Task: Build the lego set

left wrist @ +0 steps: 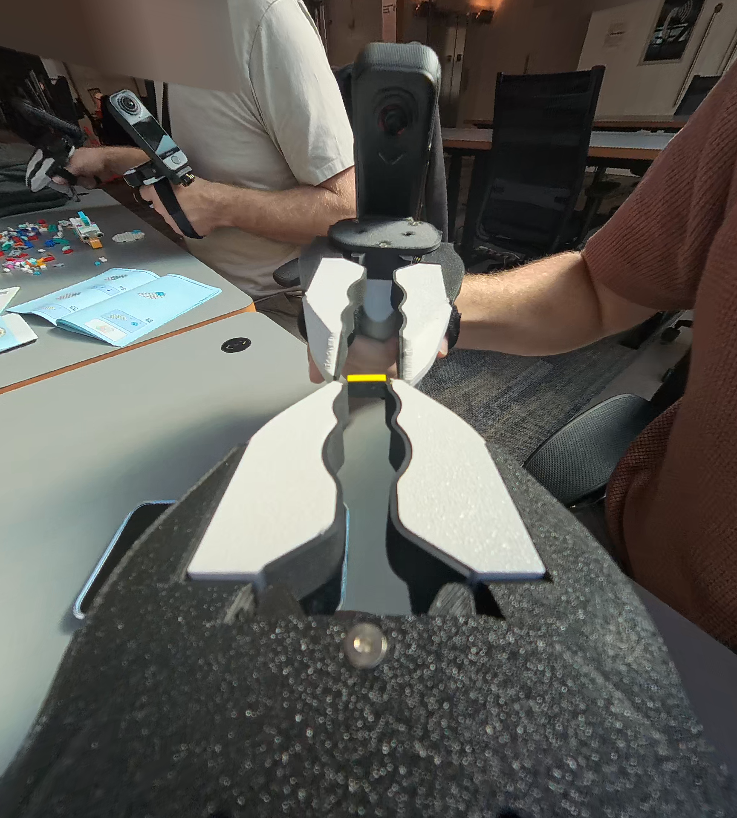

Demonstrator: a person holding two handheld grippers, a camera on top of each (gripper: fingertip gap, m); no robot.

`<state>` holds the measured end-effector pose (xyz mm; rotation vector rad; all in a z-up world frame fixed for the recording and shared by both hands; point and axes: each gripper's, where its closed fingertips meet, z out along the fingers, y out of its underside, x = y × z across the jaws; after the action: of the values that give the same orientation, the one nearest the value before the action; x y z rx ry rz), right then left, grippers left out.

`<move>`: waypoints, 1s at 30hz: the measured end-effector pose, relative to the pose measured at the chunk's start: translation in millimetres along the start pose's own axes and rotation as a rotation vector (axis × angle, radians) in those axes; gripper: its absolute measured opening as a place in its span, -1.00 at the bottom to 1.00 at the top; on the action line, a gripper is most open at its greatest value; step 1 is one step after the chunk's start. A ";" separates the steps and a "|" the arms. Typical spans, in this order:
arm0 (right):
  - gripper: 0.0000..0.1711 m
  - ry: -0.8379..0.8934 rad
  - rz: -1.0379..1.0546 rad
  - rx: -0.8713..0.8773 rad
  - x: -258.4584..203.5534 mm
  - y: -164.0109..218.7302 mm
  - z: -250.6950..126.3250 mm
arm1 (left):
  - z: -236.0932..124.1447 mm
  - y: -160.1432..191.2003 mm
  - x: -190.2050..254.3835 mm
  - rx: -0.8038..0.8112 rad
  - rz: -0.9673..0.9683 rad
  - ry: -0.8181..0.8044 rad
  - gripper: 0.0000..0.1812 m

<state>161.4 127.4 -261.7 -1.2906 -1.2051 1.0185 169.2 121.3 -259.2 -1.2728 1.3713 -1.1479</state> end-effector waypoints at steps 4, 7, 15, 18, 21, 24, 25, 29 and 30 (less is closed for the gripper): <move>-0.81 -0.020 0.014 0.022 -3.4 -0.7 1.2 | 1.1 -0.7 3.0 -0.005 0.014 0.013 -0.83; -0.81 -0.037 0.013 0.020 -4.7 -1.0 1.2 | 1.1 -0.8 4.4 -0.013 0.019 0.020 -0.83; -0.82 -0.050 0.064 -0.004 -6.8 -1.9 6.8 | -4.9 0.3 5.6 -0.020 0.012 0.030 -0.83; -0.82 -0.030 0.176 0.013 -4.4 -0.5 10.6 | -9.0 1.9 2.8 -0.018 0.047 -0.032 -0.83; -0.82 -0.013 0.324 0.067 -0.2 -2.1 14.2 | -14.1 0.2 -2.8 -0.025 0.128 -0.133 -0.83; -0.82 0.013 0.373 0.076 2.8 -0.6 18.1 | -18.8 1.2 -6.4 -0.044 0.180 -0.191 -0.83; -0.82 0.004 0.395 0.084 3.7 -0.8 19.1 | -19.7 1.0 -6.8 -0.049 0.191 -0.198 -0.83; -0.82 0.020 0.386 0.108 9.4 -4.8 20.0 | -20.8 -3.0 -8.8 -0.041 0.193 -0.204 -0.83; -0.82 0.021 0.376 0.106 9.6 -6.3 20.2 | -21.2 -3.4 -9.8 -0.040 0.194 -0.208 -0.83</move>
<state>142.1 139.2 -256.6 -1.4712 -0.8962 1.3153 149.3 132.0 -252.4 -1.2206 1.3351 -0.8357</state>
